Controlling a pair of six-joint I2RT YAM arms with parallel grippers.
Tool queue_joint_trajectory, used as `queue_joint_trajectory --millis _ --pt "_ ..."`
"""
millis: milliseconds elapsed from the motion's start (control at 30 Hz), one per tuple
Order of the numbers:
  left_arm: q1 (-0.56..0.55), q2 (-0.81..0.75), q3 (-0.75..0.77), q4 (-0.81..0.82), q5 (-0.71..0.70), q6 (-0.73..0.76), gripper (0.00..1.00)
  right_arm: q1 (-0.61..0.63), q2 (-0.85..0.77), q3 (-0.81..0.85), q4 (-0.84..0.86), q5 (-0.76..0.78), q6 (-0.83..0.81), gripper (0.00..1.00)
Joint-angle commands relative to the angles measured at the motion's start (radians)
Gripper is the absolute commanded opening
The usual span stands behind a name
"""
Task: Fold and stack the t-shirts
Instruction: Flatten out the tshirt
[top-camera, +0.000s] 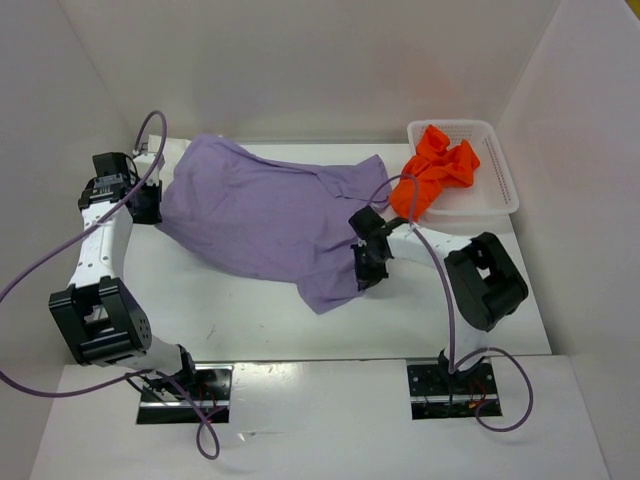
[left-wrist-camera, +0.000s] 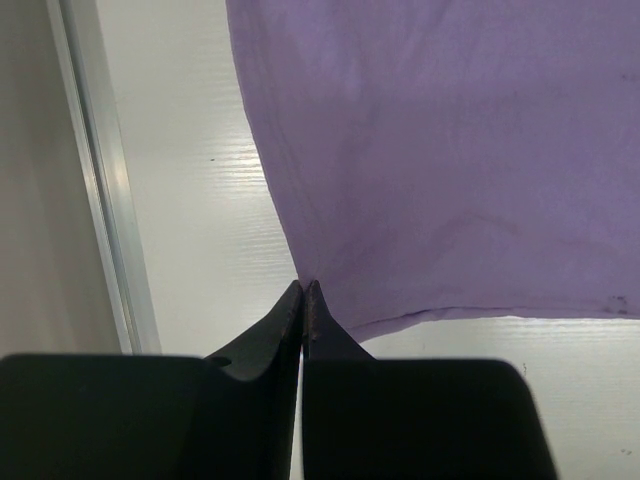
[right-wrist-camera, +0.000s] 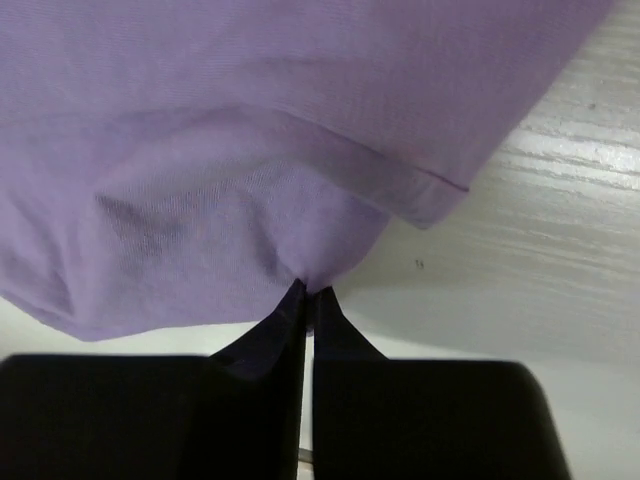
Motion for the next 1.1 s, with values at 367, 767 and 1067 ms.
queue_joint_trajectory --millis 367,767,1067 --pt "-0.001 0.039 0.687 0.011 0.15 -0.097 0.0 -0.307 -0.123 0.906 -0.147 0.228 -0.169 0.0" --pt "-0.001 -0.368 0.273 -0.205 0.05 0.078 0.0 -0.307 -0.56 0.553 -0.392 0.2 -0.141 0.0" --pt "-0.001 -0.513 0.003 -0.468 -0.027 0.106 0.0 -0.286 -0.721 0.291 -0.518 0.03 -0.086 0.0"
